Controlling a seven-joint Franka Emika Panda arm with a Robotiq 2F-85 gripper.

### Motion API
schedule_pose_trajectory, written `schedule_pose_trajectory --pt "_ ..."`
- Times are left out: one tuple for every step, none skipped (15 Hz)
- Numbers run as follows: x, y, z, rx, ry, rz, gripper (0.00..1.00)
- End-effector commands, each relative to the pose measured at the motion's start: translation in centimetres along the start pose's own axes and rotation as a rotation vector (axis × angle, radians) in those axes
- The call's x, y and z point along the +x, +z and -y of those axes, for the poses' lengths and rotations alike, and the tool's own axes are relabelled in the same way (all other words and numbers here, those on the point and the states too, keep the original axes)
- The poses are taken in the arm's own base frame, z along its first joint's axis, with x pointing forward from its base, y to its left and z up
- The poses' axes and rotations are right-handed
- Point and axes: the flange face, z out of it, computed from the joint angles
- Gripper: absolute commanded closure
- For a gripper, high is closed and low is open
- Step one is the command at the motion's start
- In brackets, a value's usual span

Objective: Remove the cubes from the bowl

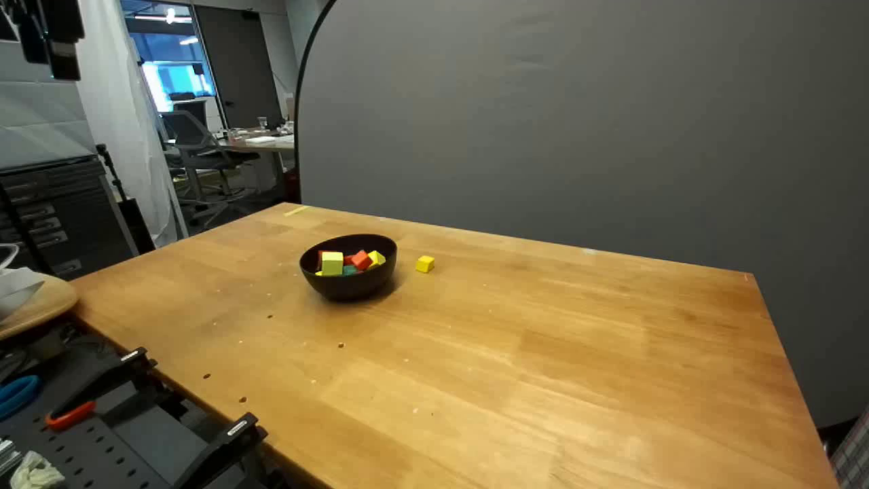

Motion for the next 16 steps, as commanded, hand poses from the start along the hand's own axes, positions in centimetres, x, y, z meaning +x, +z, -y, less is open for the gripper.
schedule_pose_trajectory --pt "0.0 -0.2 0.1 0.001 -0.001 -0.003 0.0" --pt "1.0 0.3 0.0 -0.029 -0.012 -0.007 0.0" --pt "1.9 0.9 -0.2 -0.061 -0.02 -0.012 0.0" --pt "3.3 1.7 -0.7 -0.112 -0.039 -0.031 0.0" --pt "4.6 2.4 -1.2 -0.156 -0.053 -0.055 0.0" --pt "6.0 3.1 -1.7 -0.18 -0.06 -0.084 0.0" --pt "7.8 3.7 -2.3 -0.217 -0.068 -0.136 0.0" --pt "9.7 3.9 -2.8 -0.246 -0.081 -0.206 0.0" --pt "11.3 4.0 -3.3 -0.265 -0.091 -0.261 0.0" --pt "13.2 4.7 -4.0 -0.292 -0.11 -0.311 0.0" --pt "15.0 5.9 -4.9 -0.304 -0.117 -0.344 0.0" --pt "16.7 6.9 -6.1 -0.312 -0.109 -0.368 0.0" --pt "18.1 7.8 -7.2 -0.317 -0.095 -0.381 0.0" --pt "19.3 8.4 -8.3 -0.315 -0.058 -0.376 0.0" --pt "19.9 8.6 -8.7 -0.307 -0.029 -0.352 0.0" --pt "17.5 8.8 -8.4 -0.312 -0.064 -0.345 0.0"
